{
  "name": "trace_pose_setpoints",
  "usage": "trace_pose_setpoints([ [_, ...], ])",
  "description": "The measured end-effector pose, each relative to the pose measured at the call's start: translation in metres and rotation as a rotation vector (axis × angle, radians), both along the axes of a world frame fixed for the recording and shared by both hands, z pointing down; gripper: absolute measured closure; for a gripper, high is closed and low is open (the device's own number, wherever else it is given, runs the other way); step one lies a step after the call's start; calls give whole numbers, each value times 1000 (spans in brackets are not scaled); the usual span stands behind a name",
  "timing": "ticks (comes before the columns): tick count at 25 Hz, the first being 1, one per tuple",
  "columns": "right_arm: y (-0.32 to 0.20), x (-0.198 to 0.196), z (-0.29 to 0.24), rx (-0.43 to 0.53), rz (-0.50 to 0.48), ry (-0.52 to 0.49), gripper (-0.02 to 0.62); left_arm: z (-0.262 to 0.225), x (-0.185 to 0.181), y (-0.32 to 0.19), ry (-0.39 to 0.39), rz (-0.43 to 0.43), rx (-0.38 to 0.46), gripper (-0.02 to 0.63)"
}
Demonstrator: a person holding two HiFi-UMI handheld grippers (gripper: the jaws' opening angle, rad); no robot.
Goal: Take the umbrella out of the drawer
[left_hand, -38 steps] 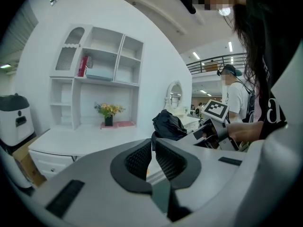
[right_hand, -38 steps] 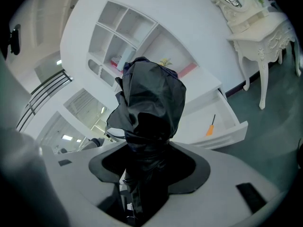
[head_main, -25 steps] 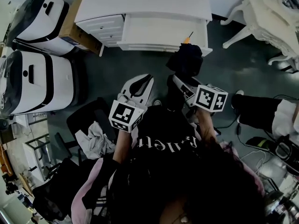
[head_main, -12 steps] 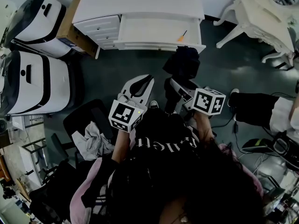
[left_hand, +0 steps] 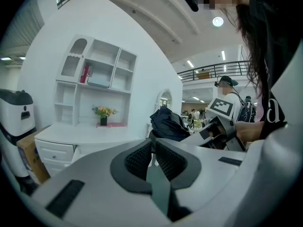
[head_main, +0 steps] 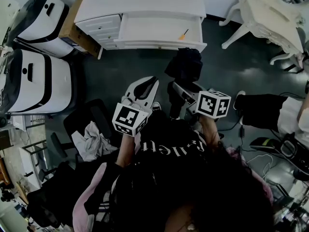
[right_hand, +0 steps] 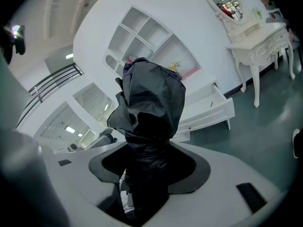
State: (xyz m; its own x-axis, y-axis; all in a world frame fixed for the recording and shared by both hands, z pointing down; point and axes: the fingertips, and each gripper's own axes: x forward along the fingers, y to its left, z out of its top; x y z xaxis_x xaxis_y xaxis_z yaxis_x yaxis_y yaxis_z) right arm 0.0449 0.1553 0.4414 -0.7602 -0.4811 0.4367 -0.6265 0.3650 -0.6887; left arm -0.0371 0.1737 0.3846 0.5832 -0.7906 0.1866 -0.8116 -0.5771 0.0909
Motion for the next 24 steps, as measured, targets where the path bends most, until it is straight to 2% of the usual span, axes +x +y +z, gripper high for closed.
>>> trace_pose_setpoints([
  [11, 18, 21, -3, 13, -12, -12, 319, -4, 23, 19, -13, -8, 11, 588],
  [24, 17, 24, -3, 18, -33, -7, 319, -8, 26, 16, -21, -24, 21, 588],
])
